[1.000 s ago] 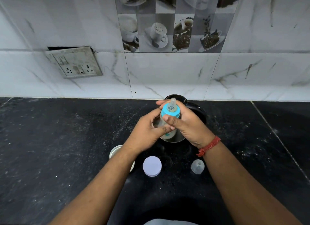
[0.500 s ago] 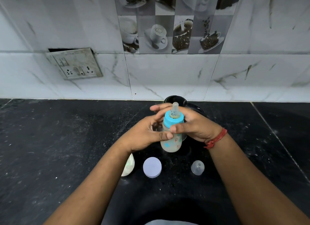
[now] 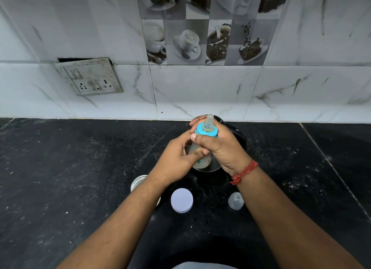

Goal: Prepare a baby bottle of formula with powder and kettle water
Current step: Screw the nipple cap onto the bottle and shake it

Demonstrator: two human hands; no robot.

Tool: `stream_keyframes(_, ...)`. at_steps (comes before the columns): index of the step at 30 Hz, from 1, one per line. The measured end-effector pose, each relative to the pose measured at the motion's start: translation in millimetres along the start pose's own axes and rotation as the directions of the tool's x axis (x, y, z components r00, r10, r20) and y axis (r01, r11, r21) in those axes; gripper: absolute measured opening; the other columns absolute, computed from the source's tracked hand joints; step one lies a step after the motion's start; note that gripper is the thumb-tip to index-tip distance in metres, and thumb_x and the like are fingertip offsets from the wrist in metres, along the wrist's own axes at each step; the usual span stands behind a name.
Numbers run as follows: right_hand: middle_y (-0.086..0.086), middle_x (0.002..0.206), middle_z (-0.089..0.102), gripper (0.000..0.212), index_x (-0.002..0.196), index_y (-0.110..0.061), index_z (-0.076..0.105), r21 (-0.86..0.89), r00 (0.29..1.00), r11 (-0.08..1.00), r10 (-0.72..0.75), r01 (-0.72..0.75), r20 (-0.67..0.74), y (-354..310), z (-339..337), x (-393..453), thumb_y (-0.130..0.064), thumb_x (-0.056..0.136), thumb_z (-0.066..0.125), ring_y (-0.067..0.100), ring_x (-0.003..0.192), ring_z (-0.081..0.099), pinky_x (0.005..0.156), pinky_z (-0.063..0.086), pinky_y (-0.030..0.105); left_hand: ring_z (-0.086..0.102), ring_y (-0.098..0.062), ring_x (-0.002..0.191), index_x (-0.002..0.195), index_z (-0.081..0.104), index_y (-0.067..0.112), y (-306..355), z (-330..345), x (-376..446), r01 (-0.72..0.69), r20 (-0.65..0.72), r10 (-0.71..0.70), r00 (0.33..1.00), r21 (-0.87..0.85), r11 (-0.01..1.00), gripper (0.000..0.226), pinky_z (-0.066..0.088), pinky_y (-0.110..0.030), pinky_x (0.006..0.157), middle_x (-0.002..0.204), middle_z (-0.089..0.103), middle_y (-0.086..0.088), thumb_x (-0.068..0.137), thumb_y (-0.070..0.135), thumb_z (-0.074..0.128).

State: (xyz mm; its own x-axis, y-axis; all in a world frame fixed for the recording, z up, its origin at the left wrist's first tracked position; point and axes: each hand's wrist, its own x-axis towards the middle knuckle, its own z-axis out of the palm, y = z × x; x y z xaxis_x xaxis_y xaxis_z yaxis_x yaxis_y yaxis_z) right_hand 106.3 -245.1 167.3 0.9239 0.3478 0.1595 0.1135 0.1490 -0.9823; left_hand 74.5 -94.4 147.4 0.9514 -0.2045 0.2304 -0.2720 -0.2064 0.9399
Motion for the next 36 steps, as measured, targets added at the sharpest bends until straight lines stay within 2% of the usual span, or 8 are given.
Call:
stream_keyframes(5, 0.004, 0.100, 0.065, 0.023, 0.097, -0.011, 0.068, 0.008, 0.991, 1.000, 0.019, -0.019, -0.131, 4.6, 10.0, 2.9, -0.013, 0.075, 0.076, 0.016, 0.093, 0.065, 0.087, 0.055, 0.039, 0.066, 0.002, 0.111, 0.124, 0.061, 0.030, -5.5, 6.1, 0.0, -0.018, -0.131, 0.031, 0.991, 0.103, 0.995, 0.037, 0.051, -0.017, 0.096, 0.116, 0.071, 0.016, 0.090, 0.026, 0.076)
stream_keyframes(13, 0.008, 0.088, 0.066, 0.020, 0.098, 0.001, 0.063, 0.033, 0.933, 0.998, 0.054, -0.046, -0.355, 11.9, 30.8, 4.4, 0.000, 0.082, 0.075, 0.012, 0.079, 0.065, 0.074, 0.057, 0.027, 0.067, 0.000, 0.100, 0.131, 0.062, 0.019, -15.7, 21.8, -3.7, 0.027, -0.295, 0.049, 0.954, 0.250, 0.968, 0.047, 0.052, -0.015, 0.086, 0.106, 0.071, 0.018, 0.084, 0.024, 0.064)
stream_keyframes(16, 0.022, 0.092, 0.067, 0.024, 0.097, 0.001, 0.063, 0.007, 0.895, 0.998, 0.059, -0.062, -0.443, 15.9, 37.1, 6.6, -0.006, 0.079, 0.078, 0.017, 0.077, 0.065, 0.077, 0.059, 0.039, 0.070, -0.008, 0.095, 0.129, 0.062, 0.020, -18.5, 28.5, -5.5, 0.049, -0.340, 0.041, 0.939, 0.252, 0.966, 0.042, 0.055, -0.025, 0.081, 0.106, 0.075, 0.009, 0.087, 0.025, 0.060)
stream_keyframes(20, 0.016, 0.093, 0.070, 0.031, 0.092, -0.010, 0.064, -0.067, 0.833, 0.992, 0.053, -0.108, -0.550, 27.8, 41.8, 10.7, -0.026, 0.071, 0.081, 0.023, 0.078, 0.070, 0.079, 0.061, 0.045, 0.070, -0.008, 0.096, 0.124, 0.063, 0.021, -21.6, 33.2, -6.5, 0.076, -0.356, 0.023, 0.934, 0.261, 0.962, 0.032, 0.057, -0.029, 0.081, 0.107, 0.075, 0.008, 0.092, 0.018, 0.066)
stream_keyframes(23, 0.013, 0.101, 0.068, 0.033, 0.096, -0.012, 0.064, -0.123, 0.858, 0.985, 0.045, -0.125, -0.512, 32.0, 39.8, 9.4, -0.029, 0.075, 0.084, 0.014, 0.082, 0.068, 0.081, 0.060, 0.037, 0.067, 0.003, 0.093, 0.117, 0.064, 0.022, -24.3, 30.9, -5.8, 0.078, -0.328, 0.003, 0.945, 0.232, 0.970, 0.029, 0.050, -0.015, 0.077, 0.104, 0.073, 0.012, 0.091, 0.010, 0.065)
stream_keyframes(27, -0.004, 0.120, 0.052, 0.047, 0.118, -0.018, 0.058, -0.365, 0.935, 0.923, -0.022, -0.117, -0.355, 34.1, 27.1, -1.8, -0.034, 0.081, 0.083, -0.015, 0.099, 0.053, 0.087, 0.045, 0.006, 0.065, 0.008, 0.095, 0.117, 0.064, 0.021, -28.2, 23.1, -5.8, 0.111, -0.309, -0.052, 0.950, 0.174, 0.978, 0.030, 0.046, -0.007, 0.077, 0.104, 0.071, 0.014, 0.090, 0.009, 0.067)
stream_keyframes(31, -0.009, 0.136, 0.047, 0.063, 0.131, -0.024, 0.053, -0.325, 0.942, 0.937, 0.012, -0.127, -0.334, 41.5, 11.4, -15.1, -0.056, 0.080, 0.075, 0.000, 0.124, 0.051, 0.102, 0.050, 0.027, 0.063, 0.014, 0.094, 0.123, 0.060, 0.022, -33.3, 18.6, -12.4, 0.134, -0.296, -0.101, 0.950, 0.091, 0.987, 0.039, 0.046, -0.005, 0.076, 0.108, 0.068, 0.018, 0.089, 0.019, 0.079)
stream_keyframes(36, -0.008, 0.140, 0.043, 0.052, 0.133, -0.024, 0.053, -0.363, 0.929, 0.909, 0.064, -0.205, -0.364, 51.2, -10.5, -37.6, -0.046, 0.089, 0.071, 0.008, 0.129, 0.048, 0.100, 0.044, 0.022, 0.068, -0.006, 0.108, 0.126, 0.059, 0.023, -54.1, 22.4, -26.6, 0.188, -0.257, -0.177, 0.950, 0.017, 0.982, 0.051, 0.056, -0.028, 0.093, 0.118, 0.070, 0.011, 0.083, 0.032, 0.086)
